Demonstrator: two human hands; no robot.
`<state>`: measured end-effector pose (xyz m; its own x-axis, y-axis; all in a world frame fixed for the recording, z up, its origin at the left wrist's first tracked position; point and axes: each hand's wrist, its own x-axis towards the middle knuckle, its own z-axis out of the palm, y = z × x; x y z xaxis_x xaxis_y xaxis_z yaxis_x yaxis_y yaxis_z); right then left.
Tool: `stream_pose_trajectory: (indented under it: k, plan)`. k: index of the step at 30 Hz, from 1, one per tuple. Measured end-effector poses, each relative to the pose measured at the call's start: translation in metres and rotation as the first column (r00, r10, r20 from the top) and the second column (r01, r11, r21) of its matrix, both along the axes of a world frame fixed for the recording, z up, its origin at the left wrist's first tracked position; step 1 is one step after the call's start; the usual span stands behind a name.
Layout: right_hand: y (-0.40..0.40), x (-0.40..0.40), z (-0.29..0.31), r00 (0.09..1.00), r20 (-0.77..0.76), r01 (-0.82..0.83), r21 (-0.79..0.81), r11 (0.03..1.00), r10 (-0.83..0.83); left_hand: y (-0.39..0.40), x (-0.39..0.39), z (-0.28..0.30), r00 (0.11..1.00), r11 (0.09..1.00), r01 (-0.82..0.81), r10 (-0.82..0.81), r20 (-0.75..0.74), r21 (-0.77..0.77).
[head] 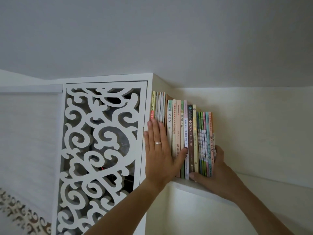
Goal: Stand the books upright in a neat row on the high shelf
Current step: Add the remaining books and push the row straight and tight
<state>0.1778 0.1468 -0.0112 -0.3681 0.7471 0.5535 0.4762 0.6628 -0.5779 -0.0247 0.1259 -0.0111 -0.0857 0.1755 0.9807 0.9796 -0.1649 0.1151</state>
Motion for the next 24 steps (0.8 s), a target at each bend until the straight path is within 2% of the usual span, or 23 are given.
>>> stream_pose_trajectory:
  k: [5,10,15,24]
  plan:
    - [-0.008,-0.003,0.002,1.000,-0.016,-0.001,-0.012,1.000,0.000,-0.012,-0.010,-0.002,0.997,0.997,0.056,-0.058,-0.054,-0.050]
    - [-0.014,-0.002,0.002,0.999,0.016,0.031,0.014,0.999,-0.032,-0.024,-0.037,-0.003,0.975,0.995,-0.030,0.008,-0.221,-0.096]
    - [-0.015,-0.003,0.003,0.999,0.019,0.039,0.021,0.999,-0.039,-0.024,-0.029,-0.004,0.986,0.995,0.060,-0.073,-0.149,-0.085]
    - [-0.015,-0.003,0.001,0.999,-0.020,0.027,0.025,0.999,-0.026,-0.019,-0.021,-0.005,0.988,0.995,0.093,-0.097,-0.118,-0.045]
